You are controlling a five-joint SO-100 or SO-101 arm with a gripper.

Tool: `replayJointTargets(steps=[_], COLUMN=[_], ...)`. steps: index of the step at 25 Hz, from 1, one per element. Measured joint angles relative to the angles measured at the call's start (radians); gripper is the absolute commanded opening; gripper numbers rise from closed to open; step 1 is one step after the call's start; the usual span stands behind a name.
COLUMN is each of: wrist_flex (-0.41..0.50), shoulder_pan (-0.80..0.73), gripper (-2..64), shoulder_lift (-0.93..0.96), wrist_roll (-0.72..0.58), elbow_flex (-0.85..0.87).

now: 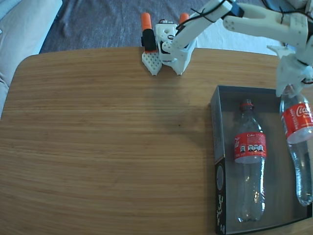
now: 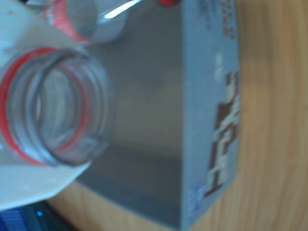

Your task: Grasp the bottles and put them in the box.

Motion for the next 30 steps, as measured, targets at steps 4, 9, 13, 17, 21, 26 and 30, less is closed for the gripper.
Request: replayJointTargets(steps=[4,9,13,17,21,26,30], wrist_flex=[0.0,0.0,0.0,0.0,0.0,0.0,0.0], shoulder_pan=[0.014,0.026,0.054,0.055,0.052,0.055,0.055], gripper=[0.0,0.0,0.0,0.0,0.0,0.7,0.7], shoulder_lift=[-0.092,-0.175,-0.198,-0.229,-0.256,-0.291,-0.321], wrist_roll=[0.0,0.0,0.0,0.0,0.0,0.0,0.0], elbow_flex=[-0.087,-0.173,-0.187,-0.187,-0.187,-0.187,-0.187])
